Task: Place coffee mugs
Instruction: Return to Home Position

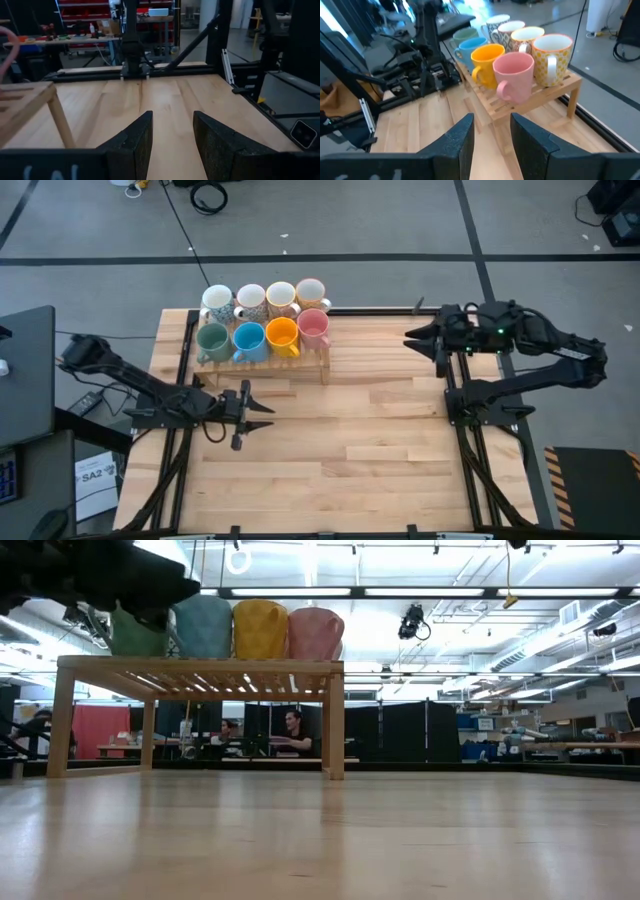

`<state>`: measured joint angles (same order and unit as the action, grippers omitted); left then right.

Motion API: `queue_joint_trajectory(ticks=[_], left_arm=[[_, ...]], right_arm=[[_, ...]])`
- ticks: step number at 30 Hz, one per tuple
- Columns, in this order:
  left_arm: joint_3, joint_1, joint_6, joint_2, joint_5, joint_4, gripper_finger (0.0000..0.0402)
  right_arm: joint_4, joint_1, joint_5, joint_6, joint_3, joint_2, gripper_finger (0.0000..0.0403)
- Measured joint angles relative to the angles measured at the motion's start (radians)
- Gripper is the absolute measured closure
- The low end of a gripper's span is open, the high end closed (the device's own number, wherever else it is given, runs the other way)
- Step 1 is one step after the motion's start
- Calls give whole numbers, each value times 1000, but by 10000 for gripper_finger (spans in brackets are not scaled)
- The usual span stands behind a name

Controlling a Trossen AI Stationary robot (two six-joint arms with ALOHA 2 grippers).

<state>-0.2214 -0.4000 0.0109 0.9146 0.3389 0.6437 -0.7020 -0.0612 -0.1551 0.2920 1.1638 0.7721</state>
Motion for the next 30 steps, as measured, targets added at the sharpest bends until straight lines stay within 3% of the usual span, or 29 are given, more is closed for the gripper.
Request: queue_joint_trajectory(ticks=[8,14,20,30], left_arm=[[0,0,-58,-184,1,-177,253],[1,0,-75,-330,27,-319,253],[1,0,-82,-464,27,-434,253],[1,0,-84,-575,27,-539,253]], right_arm=[[107,0,8,-24,-160,-174,270],[205,0,111,-27,-305,-297,270],[313,0,124,-79,-458,-415,270],[374,0,152,-85,-650,-625,270]])
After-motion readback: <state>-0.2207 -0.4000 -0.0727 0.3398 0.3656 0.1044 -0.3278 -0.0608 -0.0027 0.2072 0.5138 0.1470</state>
